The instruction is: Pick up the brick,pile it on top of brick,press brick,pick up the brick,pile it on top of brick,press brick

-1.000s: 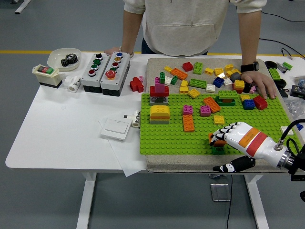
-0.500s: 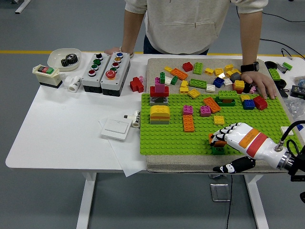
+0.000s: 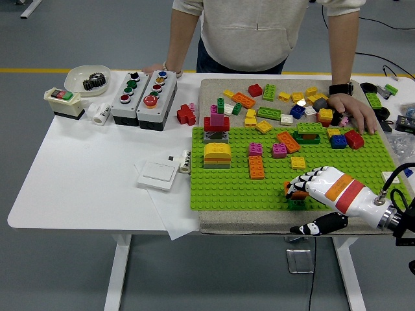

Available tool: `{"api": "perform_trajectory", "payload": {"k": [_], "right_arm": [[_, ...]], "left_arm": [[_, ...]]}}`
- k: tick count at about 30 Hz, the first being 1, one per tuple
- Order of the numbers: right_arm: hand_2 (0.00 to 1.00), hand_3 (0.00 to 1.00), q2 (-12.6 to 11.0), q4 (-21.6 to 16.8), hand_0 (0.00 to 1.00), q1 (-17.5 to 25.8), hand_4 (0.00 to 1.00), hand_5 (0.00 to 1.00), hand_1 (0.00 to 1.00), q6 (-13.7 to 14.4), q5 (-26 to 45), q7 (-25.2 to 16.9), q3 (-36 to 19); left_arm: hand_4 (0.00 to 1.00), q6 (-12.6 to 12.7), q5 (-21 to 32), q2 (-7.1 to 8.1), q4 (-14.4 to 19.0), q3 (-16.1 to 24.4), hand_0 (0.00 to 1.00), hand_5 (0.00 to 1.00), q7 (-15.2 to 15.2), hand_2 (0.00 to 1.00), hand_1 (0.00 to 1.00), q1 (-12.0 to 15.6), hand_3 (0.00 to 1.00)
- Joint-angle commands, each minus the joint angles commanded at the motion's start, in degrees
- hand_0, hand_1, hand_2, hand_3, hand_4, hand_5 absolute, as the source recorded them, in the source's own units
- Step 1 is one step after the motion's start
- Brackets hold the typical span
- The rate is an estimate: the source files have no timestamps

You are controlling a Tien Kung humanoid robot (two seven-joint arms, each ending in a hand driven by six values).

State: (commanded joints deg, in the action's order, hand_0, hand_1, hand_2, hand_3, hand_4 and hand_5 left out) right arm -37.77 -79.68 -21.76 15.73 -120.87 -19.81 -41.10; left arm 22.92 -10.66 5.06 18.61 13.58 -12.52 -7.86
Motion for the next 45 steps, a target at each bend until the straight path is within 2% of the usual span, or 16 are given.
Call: {"api": "perform_trajectory", "payload": {"k": [14,24,25,30,31,36,37,42,43,45], "right_arm": [[0.698,0.623,-0.7,-1.7,0.498,0.2,0.954,0.680,0.610,0.1,0.2,-0.1,-2.9],[0.698,0.623,-0.8,-1.7,0.506,0.8,0.953,0.680,0.610,0.9,1.9,0.7,-8.0],[0.705,0.627,-0.8,-1.5,0.620,0.8,0.954,0.681,0.640,1.1,2.2,1.0,-8.9],[0.705,0.627,-0.6,-0.4,0.620,0.7,0.954,0.681,0.640,2.2,4.4,2.6,-12.9],[0.713,0.637,-0.6,-0.2,0.676,0.7,0.947,0.686,0.665,2.6,5.0,3.1,-13.6],[0.713,0.637,-0.2,1.2,0.676,0.6,0.947,0.686,0.665,4.3,7.8,5.3,-16.1],[0.728,0.672,-0.1,1.3,0.698,0.6,0.945,0.687,0.675,4.4,7.9,5.5,-16.3],[0.728,0.672,0.4,2.4,0.698,0.8,0.945,0.687,0.675,4.6,7.1,8.6,-18.3],[0.737,0.712,0.4,2.5,0.716,0.9,0.946,0.686,0.689,4.6,7.0,8.9,-18.4],[0.737,0.712,0.8,3.1,0.716,1.0,0.946,0.686,0.689,4.5,7.0,9.5,-18.7]], "left_arm": [[0.647,0.0,0.6,0.01,0.0,-0.3,0.751,0.668,0.3,0.745,0.740,-0.1,0.592],[0.646,0.0,0.9,0.02,-0.1,-0.4,0.751,0.668,0.3,0.745,0.740,-0.1,0.592],[0.645,-0.1,0.9,0.01,-0.1,-0.4,0.751,0.666,0.3,0.742,0.740,-0.1,0.592],[0.645,-0.1,1.0,0.00,-0.1,-0.4,0.751,0.666,0.4,0.742,0.740,0.0,0.592],[0.647,-0.1,1.0,0.00,-0.2,-0.4,0.751,0.667,0.4,0.744,0.740,0.1,0.592],[0.647,-0.1,1.0,0.01,-0.2,-0.4,0.751,0.667,0.4,0.744,0.740,0.1,0.592],[0.646,-0.1,1.0,0.01,-0.2,-0.4,0.751,0.666,0.4,0.742,0.740,0.1,0.592],[0.646,-0.1,0.9,-0.04,-0.2,-0.4,0.751,0.666,0.4,0.742,0.740,0.2,0.592],[0.646,-0.1,1.0,-0.05,-0.2,-0.4,0.751,0.666,0.4,0.741,0.741,0.3,0.593],[0.646,-0.1,1.1,-0.08,-0.3,-0.4,0.751,0.666,0.5,0.741,0.741,0.4,0.593]]}}
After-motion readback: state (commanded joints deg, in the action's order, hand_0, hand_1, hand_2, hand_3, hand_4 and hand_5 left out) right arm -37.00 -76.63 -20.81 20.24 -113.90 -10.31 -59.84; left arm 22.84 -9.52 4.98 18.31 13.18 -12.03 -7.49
